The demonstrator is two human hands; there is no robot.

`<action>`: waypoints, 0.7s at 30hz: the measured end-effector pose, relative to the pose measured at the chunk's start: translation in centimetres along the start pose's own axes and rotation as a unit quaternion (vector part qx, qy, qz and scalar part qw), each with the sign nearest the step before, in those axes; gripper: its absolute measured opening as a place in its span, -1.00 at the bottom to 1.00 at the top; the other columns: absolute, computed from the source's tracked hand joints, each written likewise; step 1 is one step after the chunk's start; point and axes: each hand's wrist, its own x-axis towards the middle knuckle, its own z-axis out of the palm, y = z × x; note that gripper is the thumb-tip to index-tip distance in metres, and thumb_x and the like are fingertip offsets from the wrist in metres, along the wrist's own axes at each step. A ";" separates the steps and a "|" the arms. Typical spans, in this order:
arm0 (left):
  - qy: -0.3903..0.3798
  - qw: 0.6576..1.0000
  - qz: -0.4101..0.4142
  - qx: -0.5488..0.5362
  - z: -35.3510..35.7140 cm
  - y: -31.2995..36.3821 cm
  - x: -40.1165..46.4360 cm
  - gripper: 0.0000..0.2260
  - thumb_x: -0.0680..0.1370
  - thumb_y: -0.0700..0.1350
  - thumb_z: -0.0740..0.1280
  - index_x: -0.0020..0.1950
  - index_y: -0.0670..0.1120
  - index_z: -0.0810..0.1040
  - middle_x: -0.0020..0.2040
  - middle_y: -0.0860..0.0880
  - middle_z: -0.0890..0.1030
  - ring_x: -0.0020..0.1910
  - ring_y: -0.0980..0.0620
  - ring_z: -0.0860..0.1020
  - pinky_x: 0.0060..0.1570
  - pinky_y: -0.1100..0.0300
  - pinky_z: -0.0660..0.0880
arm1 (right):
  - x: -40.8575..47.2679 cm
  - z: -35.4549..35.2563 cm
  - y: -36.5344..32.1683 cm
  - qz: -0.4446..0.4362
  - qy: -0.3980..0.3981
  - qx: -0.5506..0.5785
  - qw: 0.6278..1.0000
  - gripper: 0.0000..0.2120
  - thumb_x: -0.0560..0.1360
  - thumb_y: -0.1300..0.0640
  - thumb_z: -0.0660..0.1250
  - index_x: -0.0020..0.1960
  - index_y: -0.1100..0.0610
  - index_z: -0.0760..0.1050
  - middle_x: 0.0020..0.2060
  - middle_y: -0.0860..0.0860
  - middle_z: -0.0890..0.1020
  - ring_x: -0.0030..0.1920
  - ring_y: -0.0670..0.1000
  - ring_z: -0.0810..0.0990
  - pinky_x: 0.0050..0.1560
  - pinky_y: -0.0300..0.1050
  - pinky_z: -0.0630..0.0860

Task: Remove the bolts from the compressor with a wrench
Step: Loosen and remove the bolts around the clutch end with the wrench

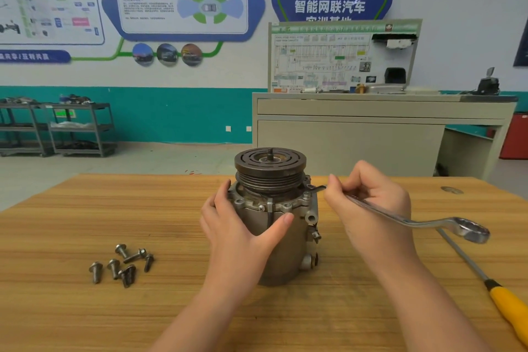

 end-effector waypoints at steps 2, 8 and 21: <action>0.001 1.000 -0.001 0.000 0.0 0.0 0.0 0.09 0.13 0.51 0.25 0.55 0.08 0.01 0.41 0.10 0.12 0.40 0.16 0.06 0.32 0.17 0.07 | 0.1 -0.2 -0.4 -0.013 -0.015 -0.007 1.000 -0.65 0.45 0.23 0.36 -0.39 0.11 0.25 -0.50 -0.12 0.33 -0.46 -0.16 0.30 -0.40 -0.43 0.23; -0.005 1.000 -0.002 -0.003 0.0 0.0 0.1 0.08 0.13 0.51 0.25 0.55 0.10 0.00 0.38 0.12 0.12 0.37 0.20 0.07 0.31 0.19 0.06 | 0.3 -0.4 -1.4 -0.053 -0.012 -0.040 0.998 -0.63 0.44 0.21 0.34 -0.40 0.05 0.20 -0.47 -0.09 0.29 -0.47 -0.15 0.26 -0.42 -0.41 0.19; -0.016 1.000 -0.006 -0.025 -0.6 -0.8 1.0 0.07 0.23 0.37 0.48 0.56 0.00 0.05 0.29 0.12 0.16 0.38 0.09 0.18 0.38 0.11 0.19 | -0.7 3.1 -5.8 -0.075 -0.103 -0.233 0.964 -0.60 0.39 0.29 0.25 -0.37 -0.08 0.11 -0.52 -0.13 0.35 -0.49 -0.17 0.31 -0.47 -0.33 0.14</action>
